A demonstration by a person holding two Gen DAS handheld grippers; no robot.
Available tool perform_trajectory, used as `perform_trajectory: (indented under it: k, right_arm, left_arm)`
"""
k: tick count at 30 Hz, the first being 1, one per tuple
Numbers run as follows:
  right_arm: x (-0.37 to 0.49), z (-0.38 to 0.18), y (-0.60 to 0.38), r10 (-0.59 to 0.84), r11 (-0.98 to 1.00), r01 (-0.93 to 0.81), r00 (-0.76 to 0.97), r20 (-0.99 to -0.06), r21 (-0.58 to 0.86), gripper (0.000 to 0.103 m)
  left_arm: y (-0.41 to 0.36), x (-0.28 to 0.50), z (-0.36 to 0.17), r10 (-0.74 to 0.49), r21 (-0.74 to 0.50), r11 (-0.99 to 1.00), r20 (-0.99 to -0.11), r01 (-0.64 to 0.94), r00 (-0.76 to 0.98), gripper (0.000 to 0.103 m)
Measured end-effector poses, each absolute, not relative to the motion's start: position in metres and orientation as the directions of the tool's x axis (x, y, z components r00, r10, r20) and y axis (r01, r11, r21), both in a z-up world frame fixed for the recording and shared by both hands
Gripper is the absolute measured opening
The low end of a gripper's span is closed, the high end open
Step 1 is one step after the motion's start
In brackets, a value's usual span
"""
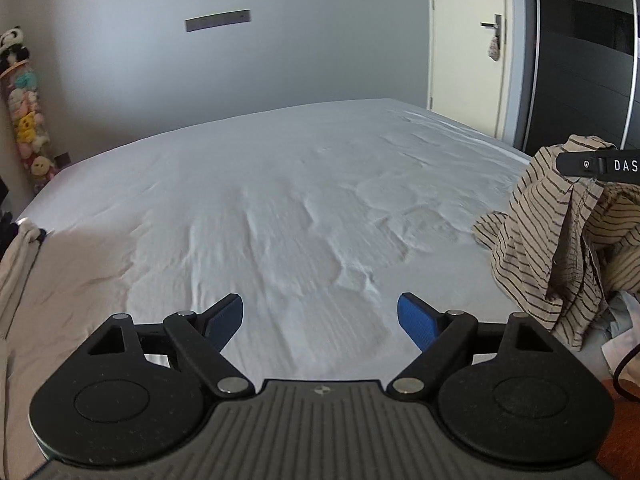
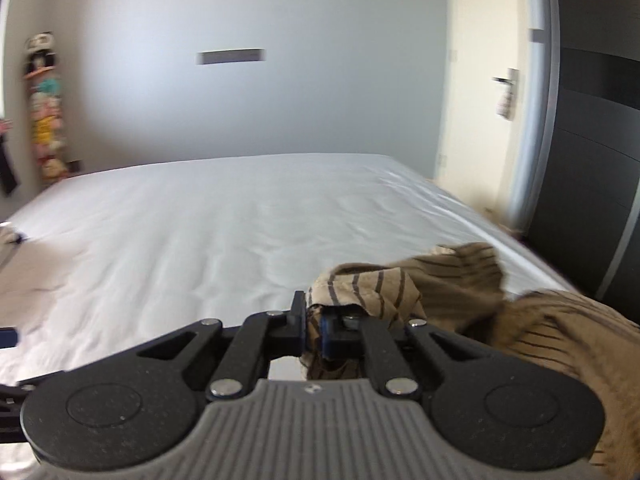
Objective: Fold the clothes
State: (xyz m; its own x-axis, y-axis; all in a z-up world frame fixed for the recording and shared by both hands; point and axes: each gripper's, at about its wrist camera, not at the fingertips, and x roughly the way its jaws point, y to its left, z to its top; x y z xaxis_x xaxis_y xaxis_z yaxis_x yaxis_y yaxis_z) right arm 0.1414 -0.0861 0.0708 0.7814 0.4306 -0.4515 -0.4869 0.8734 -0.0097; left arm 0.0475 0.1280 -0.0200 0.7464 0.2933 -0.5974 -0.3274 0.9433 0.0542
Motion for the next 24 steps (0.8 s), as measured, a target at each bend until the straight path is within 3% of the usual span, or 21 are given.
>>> perform_trajectory:
  k: [8, 15, 19, 22, 24]
  right_arm:
    - [0.062, 0.091, 0.025, 0.702, 0.657, -0.752, 0.586, -0.405, 0.050, 0.007]
    - [0.030, 0.060, 0.076, 0.739, 0.588, -0.801, 0.475, -0.478, 0.113, 0.008]
    - [0.029, 0.046, 0.083, 0.718, 0.596, -0.795, 0.462, -0.521, 0.117, 0.019]
    - [0.031, 0.044, 0.077, 0.704, 0.615, -0.781, 0.478, -0.525, 0.112, 0.041]
    - [0.034, 0.047, 0.063, 0.688, 0.636, -0.765, 0.505, -0.521, 0.100, 0.043]
  left_arm:
    - [0.198, -0.014, 0.000, 0.437, 0.053, 0.863, -0.575, -0.502, 0.691, 0.100]
    - [0.226, -0.050, -0.002, 0.478, 0.052, 0.825, -0.598, -0.563, 0.644, 0.100]
    - [0.229, -0.058, -0.009, 0.458, 0.032, 0.828, -0.614, -0.559, 0.643, 0.100]
    - [0.226, -0.055, -0.016, 0.435, 0.017, 0.840, -0.620, -0.543, 0.653, 0.100]
    - [0.224, -0.052, -0.019, 0.422, 0.011, 0.848, -0.621, -0.530, 0.661, 0.100]
